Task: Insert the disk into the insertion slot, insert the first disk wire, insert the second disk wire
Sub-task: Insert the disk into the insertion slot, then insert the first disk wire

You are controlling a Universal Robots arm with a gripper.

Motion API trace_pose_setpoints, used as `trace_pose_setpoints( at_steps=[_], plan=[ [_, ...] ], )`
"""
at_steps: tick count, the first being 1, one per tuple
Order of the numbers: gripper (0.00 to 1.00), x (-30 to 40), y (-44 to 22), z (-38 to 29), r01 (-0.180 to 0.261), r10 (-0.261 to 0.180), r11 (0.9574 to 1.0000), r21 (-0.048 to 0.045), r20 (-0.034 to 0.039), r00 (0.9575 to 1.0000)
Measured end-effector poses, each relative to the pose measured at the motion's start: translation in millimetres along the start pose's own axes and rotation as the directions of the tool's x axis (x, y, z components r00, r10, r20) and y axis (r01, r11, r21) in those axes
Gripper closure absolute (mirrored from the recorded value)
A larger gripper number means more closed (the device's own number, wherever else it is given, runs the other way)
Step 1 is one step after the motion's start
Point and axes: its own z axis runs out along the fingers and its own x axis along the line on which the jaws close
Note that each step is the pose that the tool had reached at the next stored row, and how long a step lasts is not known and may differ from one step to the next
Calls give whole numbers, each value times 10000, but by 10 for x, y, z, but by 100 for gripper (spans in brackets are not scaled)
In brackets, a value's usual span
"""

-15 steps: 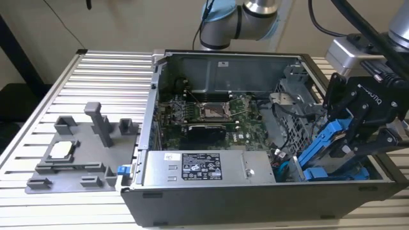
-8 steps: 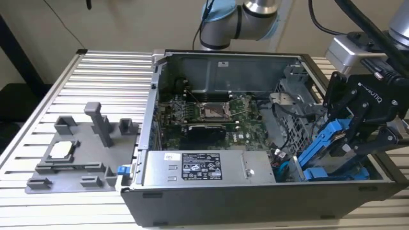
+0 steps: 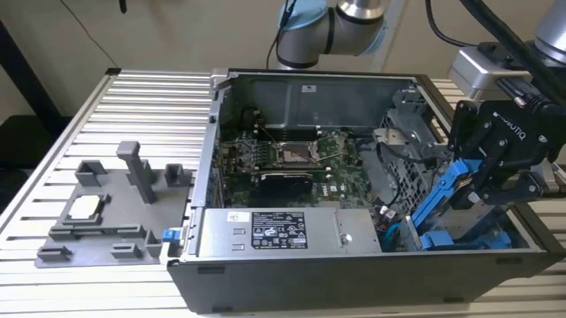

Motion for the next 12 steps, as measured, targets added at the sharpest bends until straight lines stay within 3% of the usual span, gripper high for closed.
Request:
trace_pose_setpoints(
  at_steps=[10, 11, 12],
  plan=[
    [67, -21, 2, 0, -28, 28, 10000, 20, 13, 10000],
    [60, -21, 2, -1, -29, 29, 10000, 20, 12, 10000],
    [60, -21, 3, -2, -29, 29, 10000, 20, 12, 10000]
  ],
)
